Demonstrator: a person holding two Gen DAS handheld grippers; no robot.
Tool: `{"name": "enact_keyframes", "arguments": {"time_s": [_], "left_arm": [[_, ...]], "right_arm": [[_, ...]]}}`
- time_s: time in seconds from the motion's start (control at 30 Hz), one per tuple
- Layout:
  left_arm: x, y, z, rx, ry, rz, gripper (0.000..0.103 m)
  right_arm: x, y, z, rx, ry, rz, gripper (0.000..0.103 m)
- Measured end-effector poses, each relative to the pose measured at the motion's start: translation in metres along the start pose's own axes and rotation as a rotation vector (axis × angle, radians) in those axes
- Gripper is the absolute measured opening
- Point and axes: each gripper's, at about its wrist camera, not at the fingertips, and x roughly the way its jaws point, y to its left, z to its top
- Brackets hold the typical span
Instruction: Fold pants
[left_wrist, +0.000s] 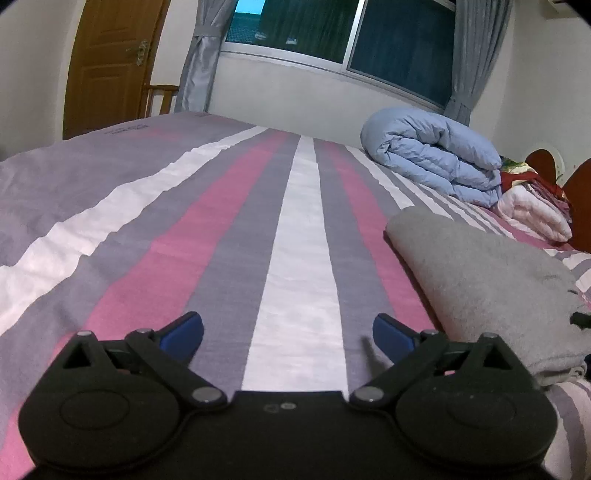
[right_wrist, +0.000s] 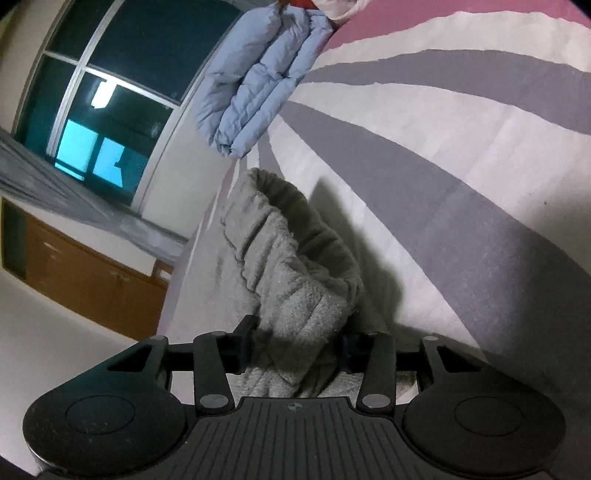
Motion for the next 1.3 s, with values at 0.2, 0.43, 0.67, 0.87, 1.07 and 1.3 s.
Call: {"name": "enact_keyframes", "arguments": {"time_s": [0.2, 0.43, 0.67, 0.87, 1.07, 1.3], "left_arm": [[0.001, -0.001, 0.000, 0.002, 0.005, 0.003, 0.093], [-0.001, -0.001, 0.000, 0.002, 0.002, -0.010, 0.094], [0.013, -0.010, 0.018, -0.103, 0.048, -0.296, 0.084], [0.076, -0.022, 0.034, -0.196, 0.245, -0.494, 0.072], [0.129, -0.030, 0.038, -0.245, 0.413, -0.656, 0.069], [0.147, -0.039, 0.026, -0.280, 0.449, -0.727, 0.042]], "right_arm": [[-0.011, 0.017, -0.012, -0.054, -0.008, -0.009, 0.061], [-0.045, 0.029, -0.009, -0.148, -0.059, -0.021, 0.069], [-0.042, 0.016, 0.023, -0.233, -0.020, -0.007, 0.070], [-0.012, -0.009, 0.046, -0.183, 0.088, 0.053, 0.070], [0.014, -0.017, 0.053, -0.164, 0.218, 0.143, 0.070], [0.040, -0.012, 0.053, -0.187, 0.302, 0.183, 0.070]]}}
